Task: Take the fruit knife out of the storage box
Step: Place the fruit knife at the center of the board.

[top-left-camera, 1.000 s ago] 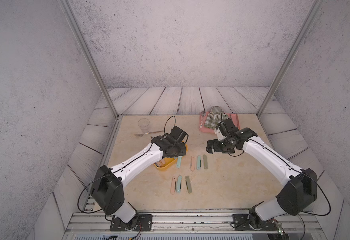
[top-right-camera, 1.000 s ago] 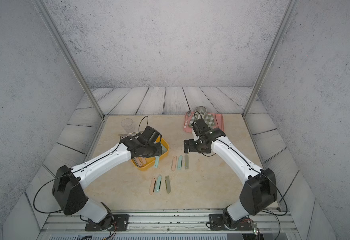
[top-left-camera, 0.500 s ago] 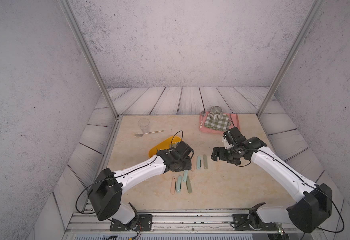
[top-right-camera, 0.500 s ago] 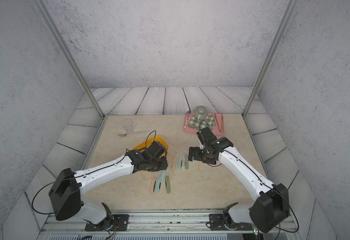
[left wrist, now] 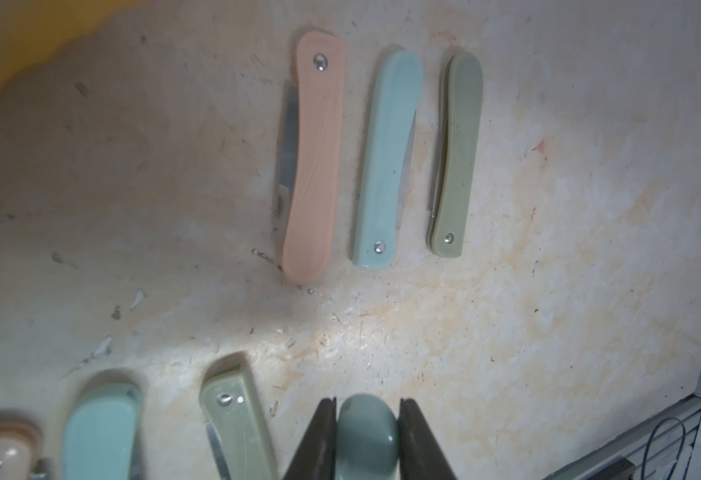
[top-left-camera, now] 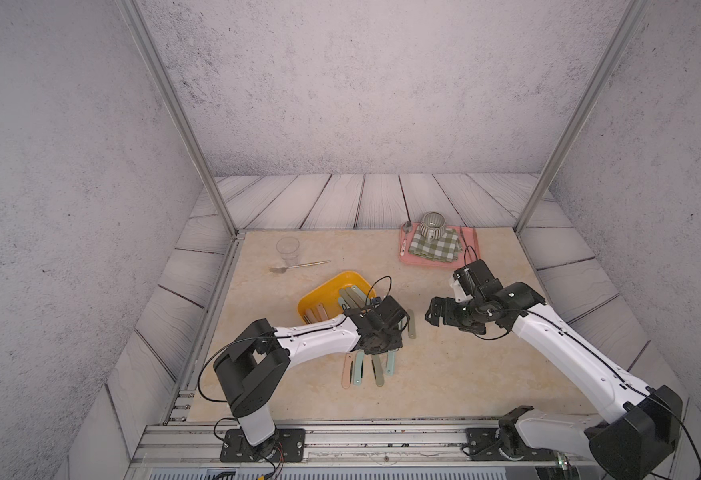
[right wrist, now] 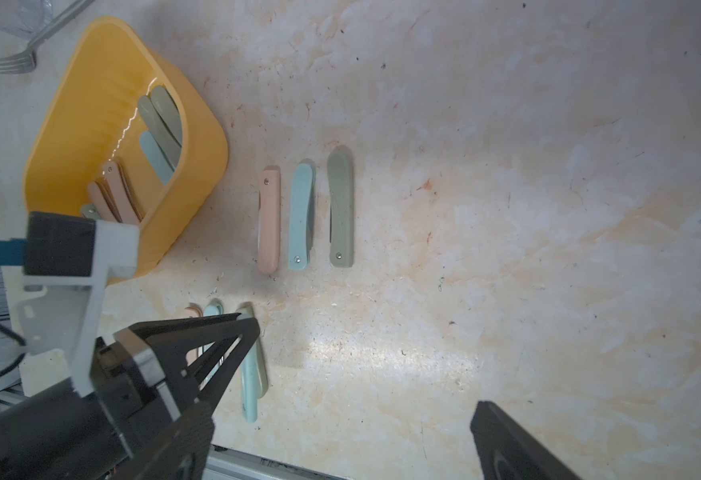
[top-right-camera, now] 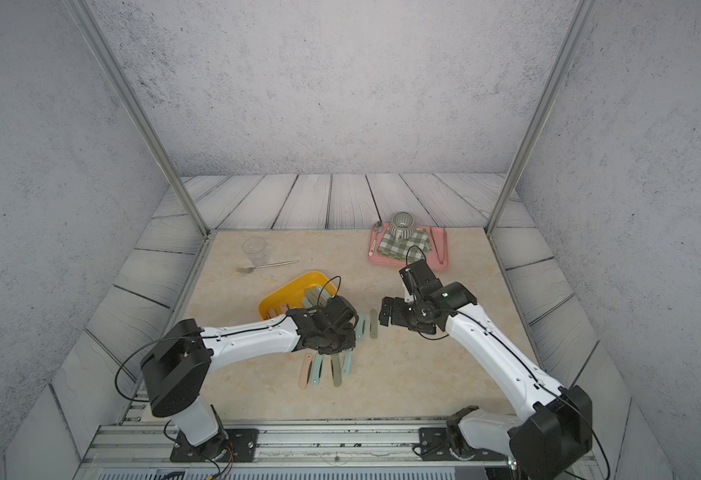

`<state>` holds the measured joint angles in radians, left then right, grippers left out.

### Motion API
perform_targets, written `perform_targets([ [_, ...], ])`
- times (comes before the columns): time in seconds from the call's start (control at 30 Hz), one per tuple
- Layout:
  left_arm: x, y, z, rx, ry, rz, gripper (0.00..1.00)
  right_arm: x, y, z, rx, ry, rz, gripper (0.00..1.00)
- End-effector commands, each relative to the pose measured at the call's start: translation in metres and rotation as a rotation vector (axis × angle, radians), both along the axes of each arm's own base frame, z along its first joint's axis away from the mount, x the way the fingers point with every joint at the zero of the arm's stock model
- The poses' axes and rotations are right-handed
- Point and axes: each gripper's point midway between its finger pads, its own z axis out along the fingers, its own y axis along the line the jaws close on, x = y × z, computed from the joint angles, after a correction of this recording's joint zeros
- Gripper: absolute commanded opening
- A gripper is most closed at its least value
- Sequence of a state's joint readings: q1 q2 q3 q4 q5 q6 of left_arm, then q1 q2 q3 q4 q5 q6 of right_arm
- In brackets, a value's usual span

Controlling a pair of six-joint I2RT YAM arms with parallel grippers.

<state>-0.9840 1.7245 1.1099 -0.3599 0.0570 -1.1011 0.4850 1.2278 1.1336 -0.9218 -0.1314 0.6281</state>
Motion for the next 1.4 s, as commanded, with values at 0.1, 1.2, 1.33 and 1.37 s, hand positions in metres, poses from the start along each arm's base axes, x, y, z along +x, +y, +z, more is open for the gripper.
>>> perform_targets([
  [0.1, -0.004, -0.013, -0.014, -0.022, 0.039, 0.084, 0.08, -0.003, -0.001, 0.009, 0.019, -0.035, 0.018, 0.99],
  [1.2, -0.017, 0.006, -0.052, 0.215, 0.044, 0.090, 0.17, -0.020, -0.001, 0.006, 0.047, -0.026, 0.067, 0.99],
  [1.33, -0.016, 0.006, -0.051, 0.219, 0.039, 0.089, 0.27, -0.019, 0.001, 0.006, 0.050, -0.027, 0.071, 0.99],
  [1.37, -0.016, 0.005, -0.050, 0.219, 0.039, 0.088, 0.30, -0.019, 0.001, 0.006, 0.051, -0.026, 0.074, 0.99],
])
